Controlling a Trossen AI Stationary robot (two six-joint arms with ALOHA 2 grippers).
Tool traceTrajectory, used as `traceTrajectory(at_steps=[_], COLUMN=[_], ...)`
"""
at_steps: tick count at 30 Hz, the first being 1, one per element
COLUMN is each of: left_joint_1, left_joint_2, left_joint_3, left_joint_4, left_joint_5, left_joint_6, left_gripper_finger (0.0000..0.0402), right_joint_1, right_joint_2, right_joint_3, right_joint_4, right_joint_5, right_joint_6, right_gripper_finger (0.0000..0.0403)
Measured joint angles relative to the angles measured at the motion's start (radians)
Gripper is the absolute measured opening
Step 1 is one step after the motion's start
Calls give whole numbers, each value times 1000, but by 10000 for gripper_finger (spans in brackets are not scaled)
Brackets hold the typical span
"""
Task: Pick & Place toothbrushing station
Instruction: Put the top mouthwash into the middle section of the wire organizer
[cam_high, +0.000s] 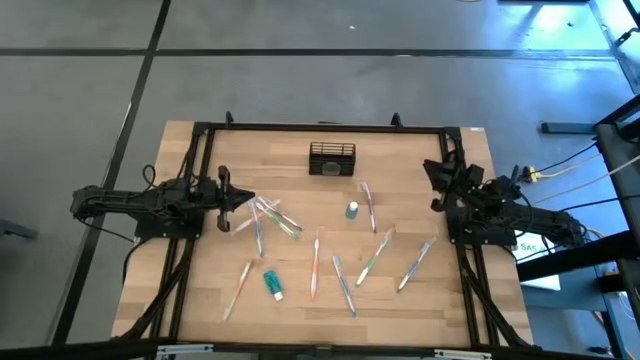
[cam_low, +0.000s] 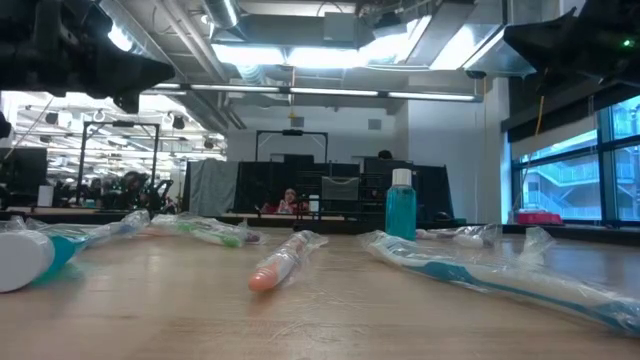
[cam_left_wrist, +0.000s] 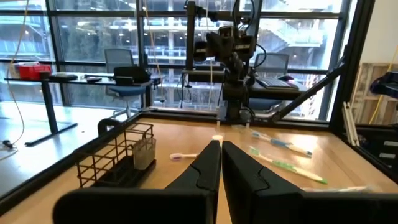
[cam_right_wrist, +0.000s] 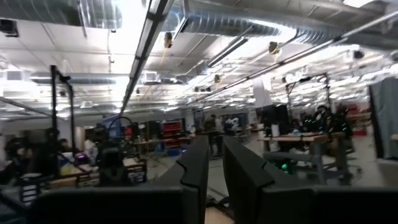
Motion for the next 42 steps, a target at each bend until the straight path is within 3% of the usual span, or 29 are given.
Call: traceTrajectory(at_steps=[10,13,22,31,37,42], left_joint_1=[0,0,1,1,1,1], left_joint_2=[0,0,0,0,0,0], left_joint_3=[0,0,0,0,0,0], left_joint_4=[64,57,55,100,108,108], left_joint_5=[-43,-43,-46,-180,-184,-184], left_joint_6=[-18,-26,-14,9,16,79], left_gripper_finger=[10,11,10,12,8,8], right_joint_1=[0,0,0,0,0,0], right_joint_2=[105,144,291,466,589,678], right_joint_3=[0,1,89,185,275,301], right_joint_4=[114,197,195,89,-92,-131], right_joint_5=[-55,-71,-165,-180,-190,-192], right_joint_6=[3,3,2,-27,-27,-28], right_gripper_finger=[54,67,112,142,153,153])
